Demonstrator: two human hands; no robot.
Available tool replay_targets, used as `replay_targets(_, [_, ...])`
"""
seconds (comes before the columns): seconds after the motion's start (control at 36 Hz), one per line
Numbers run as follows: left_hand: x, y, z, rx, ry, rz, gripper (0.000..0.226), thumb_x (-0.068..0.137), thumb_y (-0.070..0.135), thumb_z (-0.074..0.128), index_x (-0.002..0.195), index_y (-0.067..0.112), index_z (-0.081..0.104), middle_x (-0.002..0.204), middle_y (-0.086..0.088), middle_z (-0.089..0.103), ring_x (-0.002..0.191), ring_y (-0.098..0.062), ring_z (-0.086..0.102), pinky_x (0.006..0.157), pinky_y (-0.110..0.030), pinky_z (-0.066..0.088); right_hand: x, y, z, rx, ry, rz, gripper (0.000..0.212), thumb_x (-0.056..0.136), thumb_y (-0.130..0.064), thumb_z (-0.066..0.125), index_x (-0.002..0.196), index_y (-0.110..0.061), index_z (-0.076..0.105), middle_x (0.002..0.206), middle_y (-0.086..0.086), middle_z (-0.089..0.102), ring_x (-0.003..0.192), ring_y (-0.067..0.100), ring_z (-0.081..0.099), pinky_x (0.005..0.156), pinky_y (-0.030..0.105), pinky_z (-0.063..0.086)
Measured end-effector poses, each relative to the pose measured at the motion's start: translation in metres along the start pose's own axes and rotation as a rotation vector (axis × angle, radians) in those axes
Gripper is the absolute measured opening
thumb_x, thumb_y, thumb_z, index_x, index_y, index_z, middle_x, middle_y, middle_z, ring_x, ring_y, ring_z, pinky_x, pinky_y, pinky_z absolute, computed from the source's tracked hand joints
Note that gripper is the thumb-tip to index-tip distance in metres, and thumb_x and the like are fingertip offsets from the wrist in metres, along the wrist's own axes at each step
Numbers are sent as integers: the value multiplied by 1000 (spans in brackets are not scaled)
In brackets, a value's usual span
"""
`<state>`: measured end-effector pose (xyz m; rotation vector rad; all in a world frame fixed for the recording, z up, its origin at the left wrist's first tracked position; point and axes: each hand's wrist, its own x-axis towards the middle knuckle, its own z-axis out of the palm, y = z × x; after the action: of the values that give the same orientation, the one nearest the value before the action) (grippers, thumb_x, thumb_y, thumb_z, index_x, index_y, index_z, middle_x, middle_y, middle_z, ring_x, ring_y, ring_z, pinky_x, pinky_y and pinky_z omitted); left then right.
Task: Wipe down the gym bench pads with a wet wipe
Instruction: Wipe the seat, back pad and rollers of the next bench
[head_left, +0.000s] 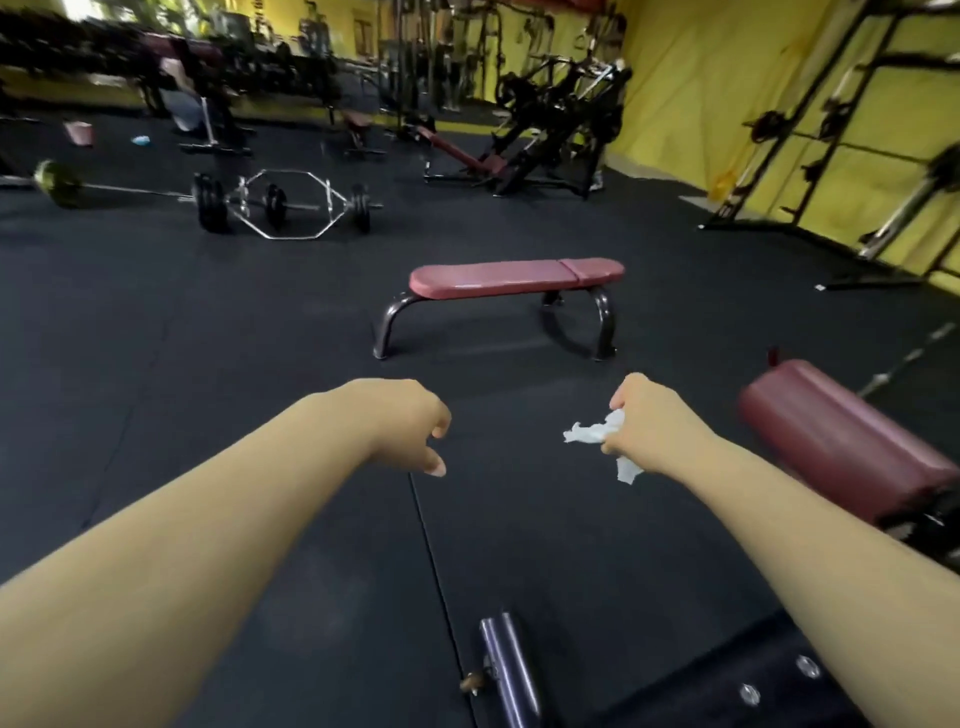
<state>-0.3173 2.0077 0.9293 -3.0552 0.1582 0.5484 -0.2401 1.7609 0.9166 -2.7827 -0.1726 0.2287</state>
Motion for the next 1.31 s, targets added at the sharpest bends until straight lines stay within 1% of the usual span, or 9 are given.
replay_targets(0.08, [26, -23, -14, 47, -16, 81, 47, 84, 54, 58, 124, 30, 51, 120, 8, 54, 105, -19, 55, 81, -33, 47, 11, -13, -1, -51, -25, 76, 27, 70, -10, 62, 63, -15, 38, 61, 5, 47, 58, 21, 36, 49, 25, 26])
replay_targets(0.19, [62, -42, -32, 87, -19, 176, 47, 84, 54, 57, 125, 31, 51, 121, 8, 54, 106, -20, 55, 85, -36, 48, 23, -19, -3, -82, 3, 178, 17, 74, -15, 58, 63, -14, 45, 60, 8, 61, 58, 22, 41, 51, 26, 30])
replay_targets(0.44, [152, -32, -57, 169, -30, 441, 48, 86, 53, 56, 127, 29, 50, 121, 7, 54, 106, -19, 55, 85, -34, 47, 45, 3, -4, 26, 75, 394, 13, 81, -20, 63, 86, -18, 51, 85, 5, 66, 76, 24, 63, 57, 29, 41])
replay_targets(0.61, [223, -7, -76, 255, 0, 607, 46, 86, 54, 56, 125, 30, 51, 121, 8, 54, 106, -18, 55, 86, -35, 47, 73, 34, -5, 156, 107, 439, 38, 81, -43, 66, 113, -29, 53, 82, -6, 65, 85, 14, 65, 81, 34, 52])
replay_targets(0.75, [283, 23, -100, 330, -7, 729, 46, 84, 56, 57, 123, 31, 52, 122, 7, 55, 107, -19, 55, 85, -34, 47, 97, 48, -14, 263, 199, 526, 14, 86, -42, 60, 88, -28, 63, 75, 0, 68, 66, 17, 67, 55, 24, 47])
replay_targets(0.86, [322, 45, -117, 381, -7, 835, 46, 85, 54, 56, 125, 31, 51, 124, 7, 55, 109, -20, 55, 88, -36, 47, 117, 56, -21, 272, 264, 632, 28, 86, -38, 62, 75, -12, 60, 51, -3, 60, 43, 14, 56, 45, 22, 43])
replay_targets(0.97, [364, 70, -126, 388, -21, 926, 47, 83, 56, 57, 123, 32, 51, 122, 6, 55, 108, -21, 55, 86, -36, 47, 137, 63, -25, 47, 294, 698, 27, 87, -25, 59, 68, -13, 43, 72, 2, 52, 77, 27, 52, 63, 34, 41])
replay_targets(1.17, [430, 123, -132, 392, -50, 1117, 48, 81, 59, 58, 123, 36, 51, 121, 11, 56, 108, -18, 56, 85, -33, 47, 149, 80, -23, 243, 425, 899, 17, 89, -9, 45, 103, -10, 36, 86, 2, 46, 68, 16, 48, 56, 29, 37])
replay_targets(1.31, [476, 160, -142, 446, -1, 1310, 43, 80, 59, 58, 116, 36, 54, 112, 12, 57, 100, -18, 58, 77, -32, 47, 151, 95, -17, 198, 508, 1106, 33, 85, -3, 44, 101, -19, 20, 103, 14, 49, 87, 28, 55, 75, 37, 49])
